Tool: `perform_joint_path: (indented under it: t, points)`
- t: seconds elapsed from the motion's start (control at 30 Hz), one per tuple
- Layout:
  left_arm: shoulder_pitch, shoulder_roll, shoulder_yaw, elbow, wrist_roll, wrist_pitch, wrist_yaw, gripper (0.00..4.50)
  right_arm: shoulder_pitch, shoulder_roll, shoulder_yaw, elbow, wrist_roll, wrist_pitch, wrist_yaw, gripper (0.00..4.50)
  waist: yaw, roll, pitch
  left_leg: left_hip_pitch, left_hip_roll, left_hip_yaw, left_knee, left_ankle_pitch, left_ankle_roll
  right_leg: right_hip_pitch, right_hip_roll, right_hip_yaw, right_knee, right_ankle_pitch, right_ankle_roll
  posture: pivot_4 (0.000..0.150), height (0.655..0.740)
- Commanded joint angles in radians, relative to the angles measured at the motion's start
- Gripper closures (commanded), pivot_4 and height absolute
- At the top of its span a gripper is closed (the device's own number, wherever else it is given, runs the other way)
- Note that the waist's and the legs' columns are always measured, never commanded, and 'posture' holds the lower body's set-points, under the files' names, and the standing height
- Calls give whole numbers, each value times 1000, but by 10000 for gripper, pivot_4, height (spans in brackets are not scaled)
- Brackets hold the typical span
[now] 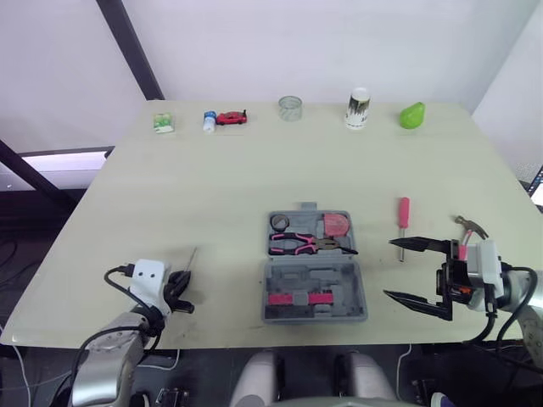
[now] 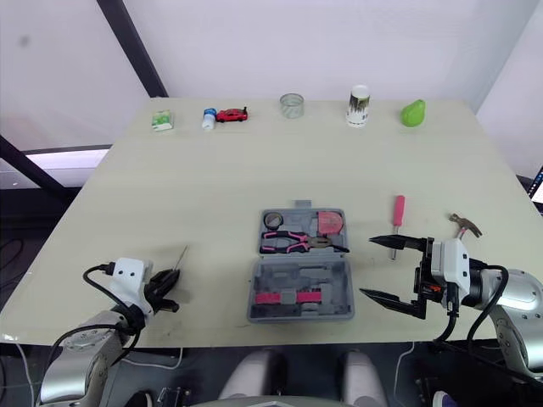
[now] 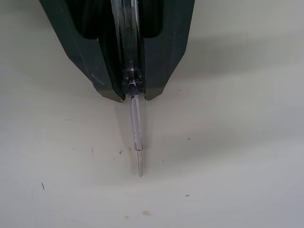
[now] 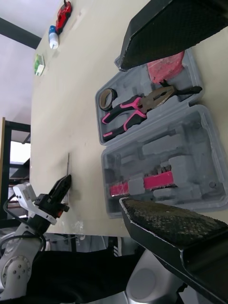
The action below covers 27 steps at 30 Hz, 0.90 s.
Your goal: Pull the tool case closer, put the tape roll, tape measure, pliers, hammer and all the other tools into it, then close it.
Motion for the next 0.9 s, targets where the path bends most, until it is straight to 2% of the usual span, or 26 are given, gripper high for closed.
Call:
perform_joint_path:
  t: [0.03,0.17,0.33,0.43,0.6,0.73,0.9]
  points:
    - [34,-8,-16,13,6,-8,-17,44033,-2,3,-2,-6,3,-23,-1,0,0,0,0,0,0,0,0,0,0,0,-1,0,0,0,0,1500,7400]
    - [43,-3,-8,17,4,-42,-29,44034,-9,9,5,-6,13,-22,5,0,0,0,0,0,0,0,0,0,0,0,-1,0,0,0,0,1500,7400]
    - [50,45,15,-14,-35,-72,-117,44034,-24,7,11,0,29,-14,12,0,-1,0,0,0,0,0,0,0,0,0,-1,0,0,-1,-1,1500,7400]
    - [43,102,36,-28,-78,-60,-200,44034,-30,5,13,3,40,-9,14,0,0,0,0,0,0,0,0,0,0,0,-1,0,0,-1,-2,1500,7400]
    - [-38,263,61,-30,-155,-31,-388,44034,-40,3,11,2,55,7,13,0,0,-1,1,-1,0,-1,0,0,0,0,1,-1,0,-2,-3,1500,7400]
    - [-151,345,-23,-6,-160,-46,-538,44034,-48,-1,5,1,67,22,10,0,0,-2,2,-1,-1,0,0,0,0,0,2,-3,0,-2,-3,1500,7400]
    - [-378,368,-208,36,-134,-30,-687,44034,-49,-9,-4,8,68,29,15,0,1,-2,2,-2,-1,0,1,0,0,0,4,-4,0,0,1,1500,7400]
